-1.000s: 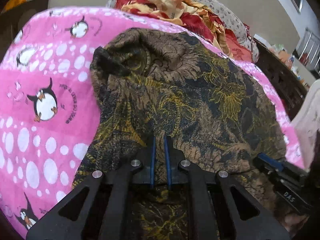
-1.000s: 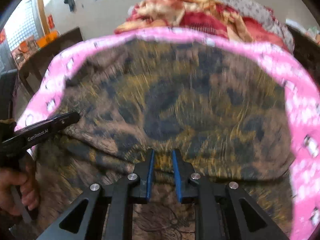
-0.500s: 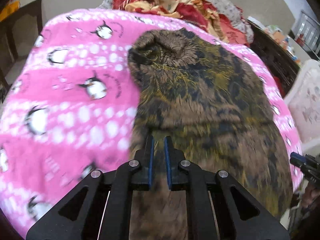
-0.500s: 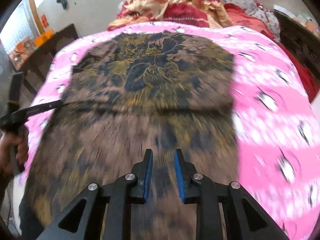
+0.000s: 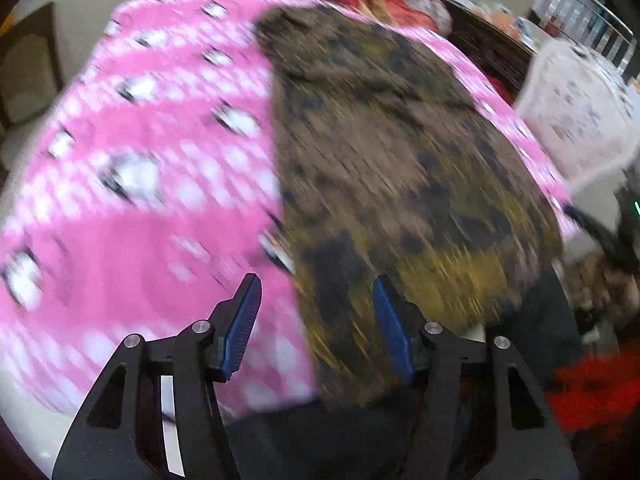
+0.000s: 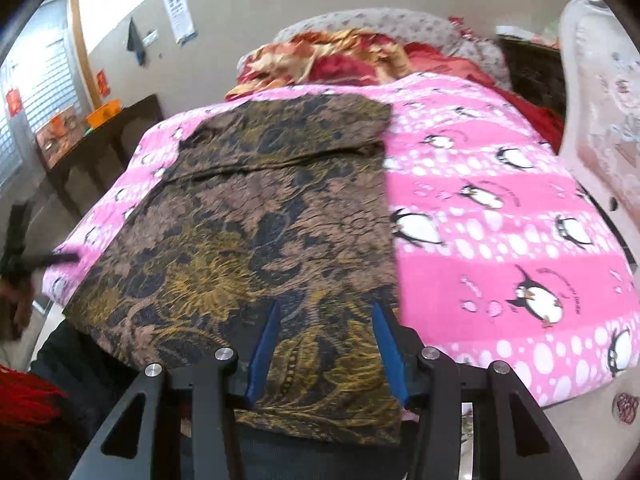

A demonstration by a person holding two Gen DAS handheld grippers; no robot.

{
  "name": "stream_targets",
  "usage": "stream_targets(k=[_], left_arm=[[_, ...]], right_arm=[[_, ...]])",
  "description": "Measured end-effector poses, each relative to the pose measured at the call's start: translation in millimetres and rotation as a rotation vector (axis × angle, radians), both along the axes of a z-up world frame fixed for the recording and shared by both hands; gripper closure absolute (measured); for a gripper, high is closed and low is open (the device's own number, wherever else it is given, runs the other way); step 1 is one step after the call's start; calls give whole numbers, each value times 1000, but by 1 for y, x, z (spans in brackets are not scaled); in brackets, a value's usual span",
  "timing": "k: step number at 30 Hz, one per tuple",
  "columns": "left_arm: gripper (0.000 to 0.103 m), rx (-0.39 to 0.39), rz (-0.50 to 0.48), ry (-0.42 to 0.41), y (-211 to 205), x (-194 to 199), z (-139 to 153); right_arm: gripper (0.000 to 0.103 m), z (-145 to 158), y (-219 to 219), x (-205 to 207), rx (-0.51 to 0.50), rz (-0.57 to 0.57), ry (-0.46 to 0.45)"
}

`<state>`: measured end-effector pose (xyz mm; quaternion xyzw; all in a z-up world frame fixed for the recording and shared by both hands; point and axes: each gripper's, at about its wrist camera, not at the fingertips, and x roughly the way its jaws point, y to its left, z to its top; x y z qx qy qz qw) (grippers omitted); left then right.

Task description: Fold small clothes

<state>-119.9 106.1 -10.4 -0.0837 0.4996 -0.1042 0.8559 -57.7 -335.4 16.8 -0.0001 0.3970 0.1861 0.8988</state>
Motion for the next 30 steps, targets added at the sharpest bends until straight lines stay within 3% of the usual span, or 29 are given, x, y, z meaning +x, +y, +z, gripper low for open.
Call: stream_targets(k=[4, 12, 17, 22, 24, 30], left_arm=[[46, -3, -7, 36, -13, -9, -20], [46, -279, 34, 54, 17, 13, -32], [52, -262, -43, 67, 5, 8, -25], [86, -241, 35, 45, 14, 11, -32], [87, -232, 54, 36, 14, 11, -33], [88, -106, 14, 8, -1, 9, -28]], right_arm=[[57, 4, 4, 5, -11, 2, -7], [57, 7, 11, -1, -13, 32, -25], [57, 4, -7, -4, 13, -21, 6], [57, -15, -41, -3, 98, -62, 83], [57, -27, -49, -1, 114, -72, 113], [57, -44, -61, 0, 259, 0, 151]])
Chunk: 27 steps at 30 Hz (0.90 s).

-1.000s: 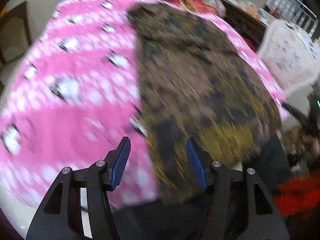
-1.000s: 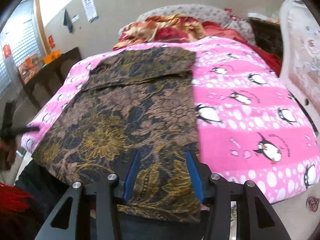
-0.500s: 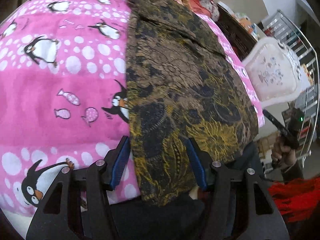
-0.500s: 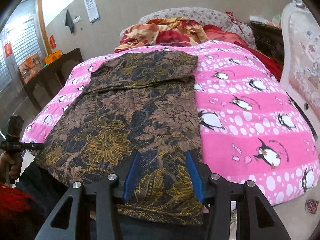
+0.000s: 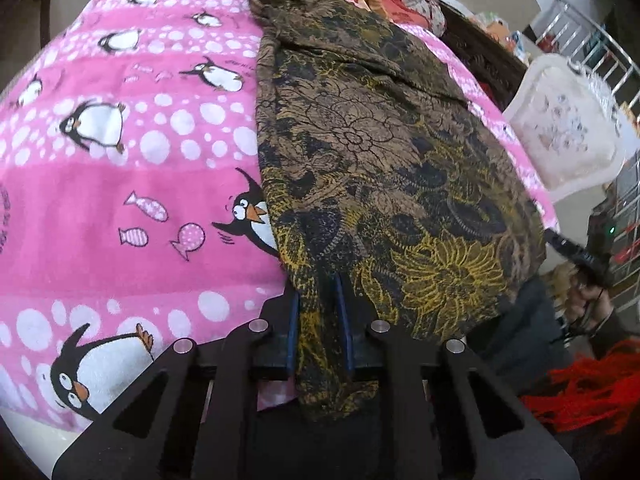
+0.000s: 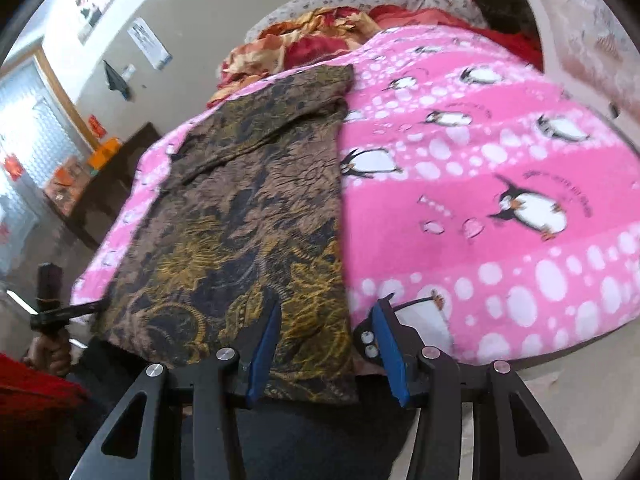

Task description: Fold small clothes

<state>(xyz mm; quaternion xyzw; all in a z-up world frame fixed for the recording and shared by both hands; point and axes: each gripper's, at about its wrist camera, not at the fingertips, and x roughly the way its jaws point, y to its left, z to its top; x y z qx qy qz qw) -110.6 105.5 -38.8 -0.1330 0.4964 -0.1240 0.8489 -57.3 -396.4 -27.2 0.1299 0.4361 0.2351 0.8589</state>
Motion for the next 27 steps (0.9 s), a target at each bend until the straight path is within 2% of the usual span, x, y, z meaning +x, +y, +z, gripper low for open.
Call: stream_targets(k=[4, 5, 7, 10, 14, 18, 21, 22, 23, 24, 25, 27], left_arm=[[86, 26, 2, -6, -2, -1, -1], [86, 21, 2, -5, -2, -1, -1], [86, -2, 11, -1, 1, 0, -2], [86, -42, 23, 9, 4, 1, -3], [86, -104, 28, 26, 7, 1, -3], [86, -114, 30, 24, 6, 4, -5], [86, -120, 33, 20, 6, 3, -4], [86, -125, 38, 21, 7, 3, -5], [86, -128, 42, 20, 8, 3, -5], [88, -129, 47, 19, 8, 3, -4], [96, -121, 55, 15, 8, 3, -4], [100, -112, 62, 8, 8, 1, -1]], right_arm=[[57, -5, -7, 3, 141, 97, 32], [57, -5, -6, 4, 143, 117, 28], [58, -9, -4, 10, 154, 139, 27], [58, -15, -13, 20, 293, 119, 51], [60, -18, -10, 20, 379, 195, 75], [63, -24, -8, 25, 384, 162, 88], [63, -19, 0, 23, 318, 193, 67], [70, -18, 1, 22, 287, 197, 62], [84, -19, -3, 21, 264, 190, 60], [91, -19, -4, 21, 239, 177, 61], [98, -20, -5, 20, 225, 169, 65], [99, -16, -6, 18, 198, 180, 48]])
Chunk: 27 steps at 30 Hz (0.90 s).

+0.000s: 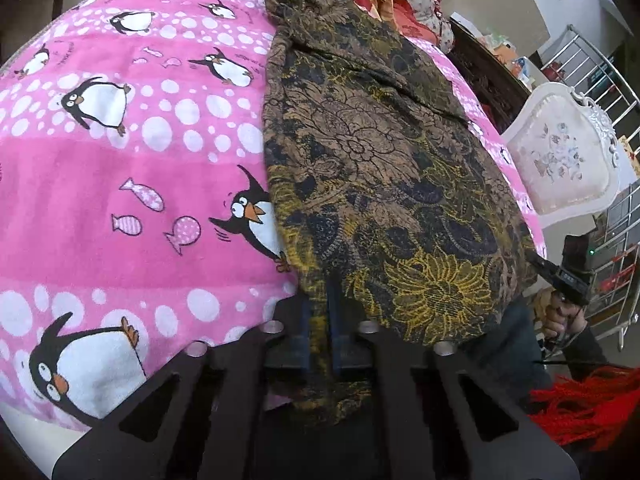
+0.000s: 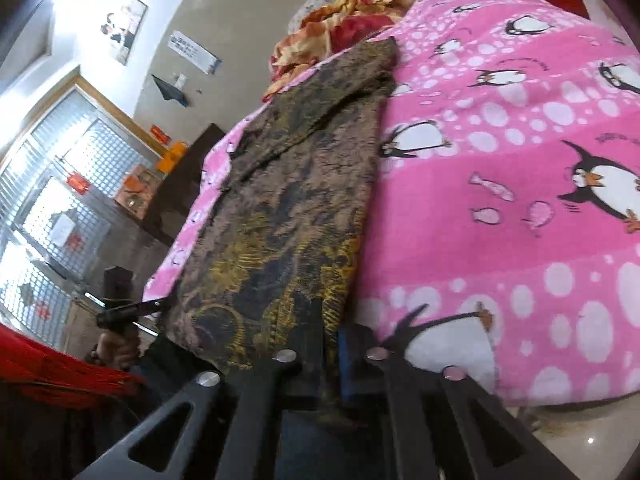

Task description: Fold small clothes

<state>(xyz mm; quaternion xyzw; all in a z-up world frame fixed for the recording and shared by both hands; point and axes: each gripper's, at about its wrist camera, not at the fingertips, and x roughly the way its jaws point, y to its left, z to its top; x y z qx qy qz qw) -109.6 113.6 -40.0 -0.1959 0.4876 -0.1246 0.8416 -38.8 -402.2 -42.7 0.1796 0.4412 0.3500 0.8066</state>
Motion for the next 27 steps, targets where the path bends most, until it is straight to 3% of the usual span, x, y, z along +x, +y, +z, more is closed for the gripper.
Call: stream_targets(k=[3, 9, 15, 22, 24, 27], left_arm=[[100, 34, -8, -66, -5, -5, 18], [100, -40, 15, -223, 9, -12, 66], [101, -54, -59, -340, 11, -37, 113], [101, -171, -116, -372, 9, -68, 141], [101, -161, -79, -367, 11, -60, 138], [101, -158, 54, -299, 25, -30, 120]], right_arm=[[99, 18, -1, -7, 15, 1, -75], [100, 71, -15, -11, 187, -46, -205], [100, 120, -1, -32, 199, 2, -308], [100, 159, -22, -65, 184, -9, -355], [100, 160, -27, -66, 174, -23, -352], [100, 152, -35, -43, 185, -91, -321]])
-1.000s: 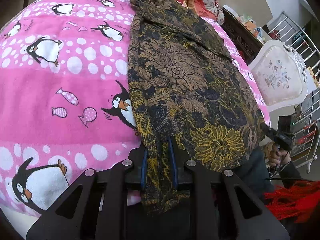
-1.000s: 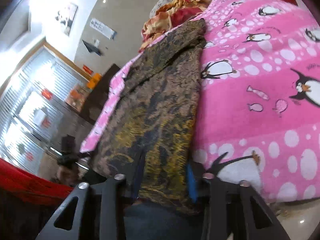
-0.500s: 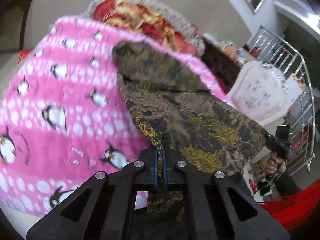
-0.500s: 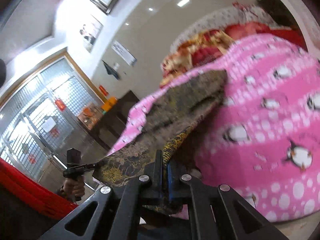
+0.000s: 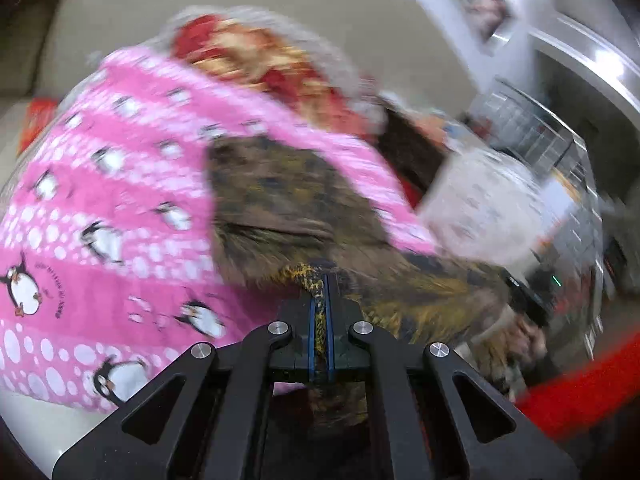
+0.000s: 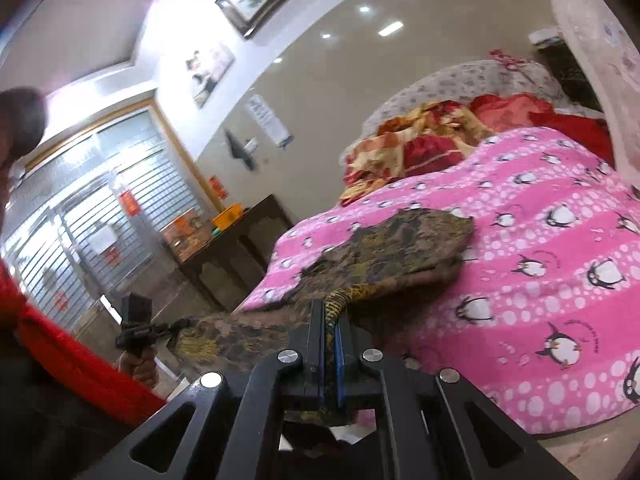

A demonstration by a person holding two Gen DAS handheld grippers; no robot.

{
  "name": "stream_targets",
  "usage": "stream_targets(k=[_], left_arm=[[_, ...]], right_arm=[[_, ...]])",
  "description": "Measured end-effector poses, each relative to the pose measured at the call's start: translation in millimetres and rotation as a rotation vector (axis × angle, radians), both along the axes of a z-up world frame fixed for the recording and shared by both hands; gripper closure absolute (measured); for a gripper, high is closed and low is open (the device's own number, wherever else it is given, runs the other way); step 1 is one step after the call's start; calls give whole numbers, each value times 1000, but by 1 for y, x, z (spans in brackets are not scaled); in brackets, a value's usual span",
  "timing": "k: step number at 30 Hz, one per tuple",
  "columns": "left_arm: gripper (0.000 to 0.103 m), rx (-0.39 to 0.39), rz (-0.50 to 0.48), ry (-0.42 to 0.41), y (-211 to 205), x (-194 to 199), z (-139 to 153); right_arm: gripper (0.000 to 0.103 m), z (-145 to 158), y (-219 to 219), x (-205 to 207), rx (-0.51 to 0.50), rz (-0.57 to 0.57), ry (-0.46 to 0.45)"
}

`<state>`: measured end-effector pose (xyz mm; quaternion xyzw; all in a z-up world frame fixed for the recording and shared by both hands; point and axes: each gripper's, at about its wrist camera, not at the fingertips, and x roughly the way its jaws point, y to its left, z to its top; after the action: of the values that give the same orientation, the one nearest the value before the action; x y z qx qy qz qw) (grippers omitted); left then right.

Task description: Fold small clothes

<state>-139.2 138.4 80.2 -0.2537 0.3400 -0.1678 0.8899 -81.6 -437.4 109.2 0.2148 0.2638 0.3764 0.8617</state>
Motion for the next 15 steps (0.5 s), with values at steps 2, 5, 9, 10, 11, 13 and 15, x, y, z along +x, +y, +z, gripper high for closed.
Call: stream_targets(k=[2, 5, 9, 10, 11, 13, 15], left_arm=[[101, -16, 67, 25, 5, 27, -6], [101, -2, 116, 9, 5, 65, 1], [101, 50, 143, -11, 9, 132, 13], [101, 71, 151, -5, 11, 152, 13], [101, 86, 155, 2, 15, 165, 13], [101, 98, 176, 29, 23, 202, 7], [101, 137, 195, 58, 28, 237, -4]], right_arm=[[100, -7, 2, 24, -4, -46, 14], [100, -13, 18, 75, -53, -115, 39], [100, -17, 37, 155, -103, -198, 52], [100, -18, 43, 172, -112, -205, 55], [100, -20, 49, 196, -127, -219, 65], [100, -26, 59, 230, -141, -229, 84], [100, -37, 70, 267, -174, -247, 125]])
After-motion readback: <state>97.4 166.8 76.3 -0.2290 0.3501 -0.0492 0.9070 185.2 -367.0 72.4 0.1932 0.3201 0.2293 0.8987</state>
